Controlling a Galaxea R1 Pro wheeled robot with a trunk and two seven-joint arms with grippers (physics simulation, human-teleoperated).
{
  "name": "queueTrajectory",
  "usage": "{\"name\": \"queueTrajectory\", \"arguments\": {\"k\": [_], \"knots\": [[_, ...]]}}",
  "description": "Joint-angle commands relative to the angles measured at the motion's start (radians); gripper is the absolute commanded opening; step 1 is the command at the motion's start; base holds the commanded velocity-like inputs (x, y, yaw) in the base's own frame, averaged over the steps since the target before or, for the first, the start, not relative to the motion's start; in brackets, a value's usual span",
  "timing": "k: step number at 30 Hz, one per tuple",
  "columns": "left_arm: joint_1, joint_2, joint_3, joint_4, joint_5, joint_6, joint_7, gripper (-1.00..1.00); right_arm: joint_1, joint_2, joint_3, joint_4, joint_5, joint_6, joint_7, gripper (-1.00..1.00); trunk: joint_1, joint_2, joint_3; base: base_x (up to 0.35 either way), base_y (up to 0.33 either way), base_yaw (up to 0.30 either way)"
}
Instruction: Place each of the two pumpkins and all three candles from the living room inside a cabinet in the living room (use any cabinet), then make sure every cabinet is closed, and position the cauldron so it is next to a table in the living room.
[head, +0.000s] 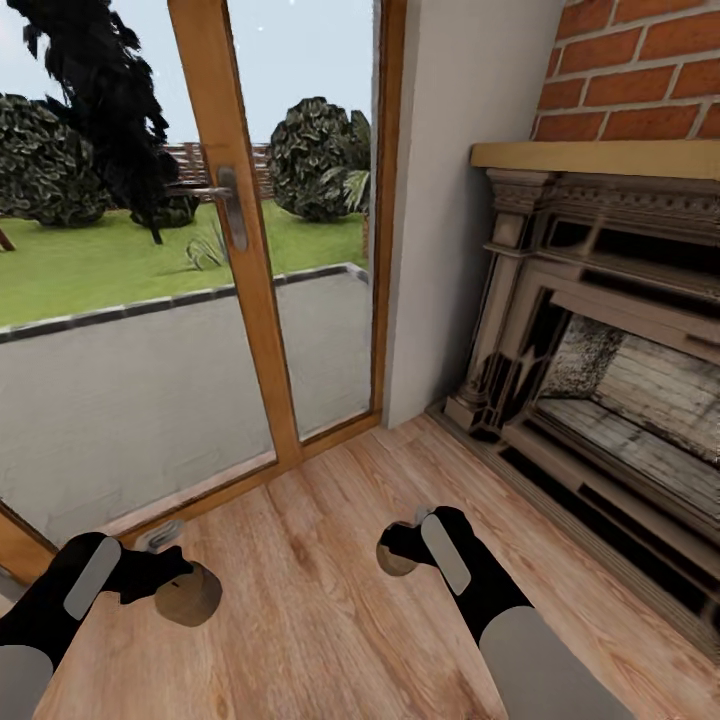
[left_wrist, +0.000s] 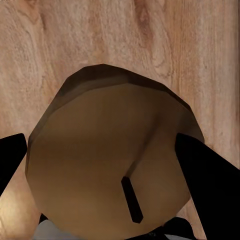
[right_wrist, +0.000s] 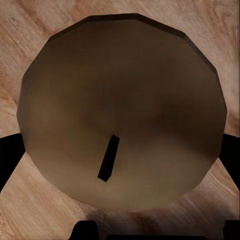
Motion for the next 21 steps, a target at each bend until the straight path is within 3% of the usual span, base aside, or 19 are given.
{"name": "queueTrajectory", "arguments": {"k": [1, 8, 13, 21], "knots": [[0.000, 0.000, 0.000, 0.000, 0.001, 0.000, 0.000, -1.00, 0.000, 0.000, 0.000, 0.000, -0.002, -0.002, 0.000, -1.00, -0.004, 0.007, 0.004, -0.023, 0.000, -0.116], [0.000, 0.000, 0.000, 0.000, 0.001, 0.000, 0.000, -1.00, 0.000, 0.000, 0.000, -0.002, -0.002, -0.004, -0.001, -1.00, -0.031, 0.056, 0.026, -0.005, 0.000, -0.053], [0.000, 0.000, 0.000, 0.000, 0.001, 0.000, 0.000, -1.00, 0.000, 0.000, 0.000, -0.001, -0.002, -0.003, -0.001, -1.00, -0.050, 0.091, 0.044, 0.000, 0.000, -0.238], [0.000, 0.000, 0.001, -0.005, 0.003, 0.002, -0.001, -1.00, 0.000, 0.000, -0.001, -0.001, -0.003, -0.003, -0.001, -1.00, -0.050, 0.091, 0.049, 0.000, 0.000, -0.274]]}}
